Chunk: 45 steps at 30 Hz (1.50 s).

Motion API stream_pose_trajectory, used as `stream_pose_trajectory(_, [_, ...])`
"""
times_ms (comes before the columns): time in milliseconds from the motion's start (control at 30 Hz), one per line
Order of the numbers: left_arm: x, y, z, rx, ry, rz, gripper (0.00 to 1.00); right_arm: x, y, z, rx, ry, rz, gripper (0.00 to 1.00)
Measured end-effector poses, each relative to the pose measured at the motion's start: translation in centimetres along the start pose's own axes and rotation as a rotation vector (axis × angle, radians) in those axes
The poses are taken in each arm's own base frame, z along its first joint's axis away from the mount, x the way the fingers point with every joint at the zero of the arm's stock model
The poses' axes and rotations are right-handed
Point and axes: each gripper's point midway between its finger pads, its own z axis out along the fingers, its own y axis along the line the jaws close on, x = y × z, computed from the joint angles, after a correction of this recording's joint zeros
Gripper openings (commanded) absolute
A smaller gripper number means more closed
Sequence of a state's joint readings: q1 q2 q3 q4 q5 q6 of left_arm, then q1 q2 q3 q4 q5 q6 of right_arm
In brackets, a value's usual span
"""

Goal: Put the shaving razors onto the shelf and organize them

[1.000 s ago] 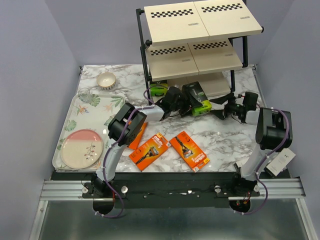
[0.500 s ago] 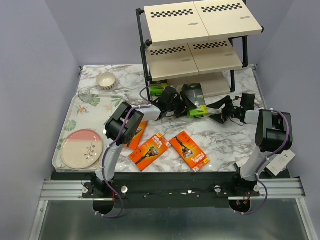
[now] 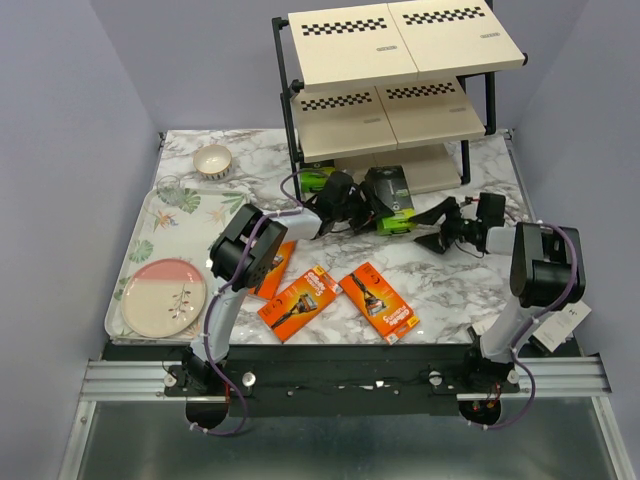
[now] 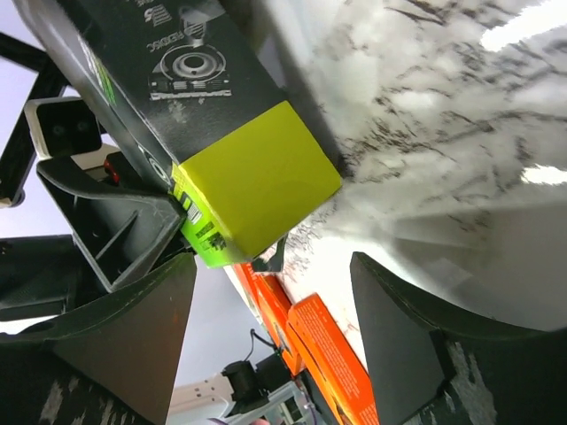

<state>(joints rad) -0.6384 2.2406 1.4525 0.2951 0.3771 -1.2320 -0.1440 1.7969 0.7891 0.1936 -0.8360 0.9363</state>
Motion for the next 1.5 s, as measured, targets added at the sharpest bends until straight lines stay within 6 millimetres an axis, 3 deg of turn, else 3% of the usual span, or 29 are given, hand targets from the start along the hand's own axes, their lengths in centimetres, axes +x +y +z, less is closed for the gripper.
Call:
stream_pose_trajectory(367, [-2.0, -4.3, 0.0, 0.070, -0.032, -0.005, 0.70, -0.8, 1.2, 1.8, -0.068, 0.010, 0.016, 0.77])
stream_pose_trajectory(500, [-2.4, -4.1, -0.1, 0.066, -0.039, -0.008, 0.70, -1.5, 2.1, 2.7, -0.099, 0.014, 0.037, 0.76])
stream_pose_trajectory(633, [-2.5, -3.9, -0.1, 0.060, -0.040, -0.009, 0.78, -2.5, 3.3, 3.4, -0.120, 0.009, 0.040, 0.51])
stream_pose_trajectory(733, [-2.4, -3.4, -0.1, 0.041, -0.036, 0.000, 0.83, -3.2, 4.5, 3.5, -0.147, -0.008, 0.031, 0.42])
stream_pose_trajectory(933, [-1.9, -1.1, -0.2, -0.045, -0.023, 0.027, 0.86, -3.9, 5.4, 3.6, -0.159, -0.033, 0.031, 0.32])
stream_pose_trajectory(1100, [-1.8, 0.1, -2.0, -0.124, -0.026, 0.058, 0.87, -4.1, 5.6, 3.7, -0.158, -0.042, 0.032, 0.27])
stream_pose_trajectory(1200, [-1.8, 0.7, -4.1, -0.175, -0.026, 0.084, 0.76, -4.3, 5.9, 3.7, -0.162, -0.047, 0.025, 0.26])
stream_pose_trajectory(1233, [-1.7, 1.0, -5.0, -0.193, -0.023, 0.090, 0.61, -4.4, 5.9, 3.7, -0.162, -0.048, 0.024, 0.26])
stream_pose_trajectory(1300, [-1.5, 1.6, -6.6, -0.214, -0.024, 0.093, 0.48, -4.4, 5.9, 3.7, -0.162, -0.048, 0.025, 0.26])
stream_pose_trajectory(1333, [-1.6, 1.8, -7.2, -0.221, -0.028, 0.097, 0.30, -4.4, 5.9, 3.7, -0.162, -0.049, 0.025, 0.26])
stream_pose_trajectory(1433, [-2.2, 1.8, -8.5, -0.228, -0.052, 0.092, 0.00, -4.4, 5.8, 3.8, -0.155, -0.047, 0.023, 0.25])
stream_pose_trajectory(1500, [-2.9, 1.9, -8.6, -0.222, -0.070, 0.108, 0.00, -4.4, 5.7, 3.8, -0.145, -0.047, 0.014, 0.24])
